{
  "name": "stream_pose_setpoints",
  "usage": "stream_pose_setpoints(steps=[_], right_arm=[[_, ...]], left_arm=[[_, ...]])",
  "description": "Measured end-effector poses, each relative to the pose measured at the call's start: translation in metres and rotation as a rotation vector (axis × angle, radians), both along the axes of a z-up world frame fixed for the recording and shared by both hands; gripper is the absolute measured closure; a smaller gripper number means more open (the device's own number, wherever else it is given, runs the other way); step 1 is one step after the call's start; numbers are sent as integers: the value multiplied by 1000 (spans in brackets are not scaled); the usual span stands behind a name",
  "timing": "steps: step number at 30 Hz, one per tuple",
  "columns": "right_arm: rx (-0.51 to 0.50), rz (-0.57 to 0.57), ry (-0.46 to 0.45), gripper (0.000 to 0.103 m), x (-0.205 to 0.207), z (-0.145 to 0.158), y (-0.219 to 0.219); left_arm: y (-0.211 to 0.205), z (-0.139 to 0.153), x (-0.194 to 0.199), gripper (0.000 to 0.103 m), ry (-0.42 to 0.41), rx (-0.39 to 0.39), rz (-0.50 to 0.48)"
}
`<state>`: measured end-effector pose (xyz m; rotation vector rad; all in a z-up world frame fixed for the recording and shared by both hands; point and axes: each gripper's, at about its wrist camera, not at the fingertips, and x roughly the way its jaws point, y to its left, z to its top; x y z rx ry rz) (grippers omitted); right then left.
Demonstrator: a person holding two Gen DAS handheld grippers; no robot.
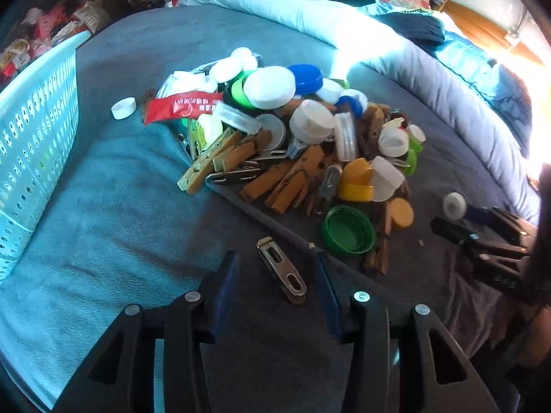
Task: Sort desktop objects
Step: 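Grasp a white cap with the right tool while the left grasps a metal clip, then carry white cap and metal clip over the blue basket and open both tools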
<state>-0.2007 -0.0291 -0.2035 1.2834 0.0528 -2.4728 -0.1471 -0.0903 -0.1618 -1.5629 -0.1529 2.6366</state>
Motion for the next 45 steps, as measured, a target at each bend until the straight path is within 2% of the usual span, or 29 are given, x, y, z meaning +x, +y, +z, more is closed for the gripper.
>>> stream_pose_setpoints(steps=[1, 3, 4, 5, 9, 11, 15, 19, 23, 25, 29, 35, 40, 45], right_arm=[[-8, -7, 4, 48, 0, 1, 3], [-26, -26, -6, 48, 0, 0, 10], [-31, -32, -14, 48, 0, -3, 13], [-36, -36, -20, 48, -1, -5, 16], [-41, -22, -24, 50, -2, -6, 18], [-42, -21, -27, 55, -3, -5, 17], [1, -12, -31, 73, -1, -7, 12], [-24, -40, -8, 74, 3, 6, 16], [-50, -25, 53, 74, 1, 38, 3], [-60, -1, 89, 74, -5, 57, -10], [-84, 56, 138, 74, -23, 89, -49], [-90, 159, 167, 74, -46, 126, -126], [-85, 247, 186, 74, -53, 150, -191], [-64, 347, 195, 74, -56, 162, -257]], left_arm=[[2, -1, 1, 57, 9, -12, 0], [6, -2, 1, 69, 22, -47, 3], [6, -2, 1, 85, 23, -42, 0], [6, -3, 2, 89, 20, -29, -2], [1, 2, 6, 89, 37, -24, 2], [1, 7, 7, 89, 43, -20, -3], [-5, 20, 12, 89, 69, -22, 6], [-14, 41, 18, 89, 129, -26, 17], [-25, 70, 14, 89, 208, -45, 49], [-30, 80, 3, 89, 239, -69, 74], [-70, 107, 6, 89, 276, -90, 147], [-130, 138, 9, 89, 327, -120, 253], [-174, 152, 11, 89, 352, -133, 322], [-208, 149, 8, 89, 341, -132, 372]])
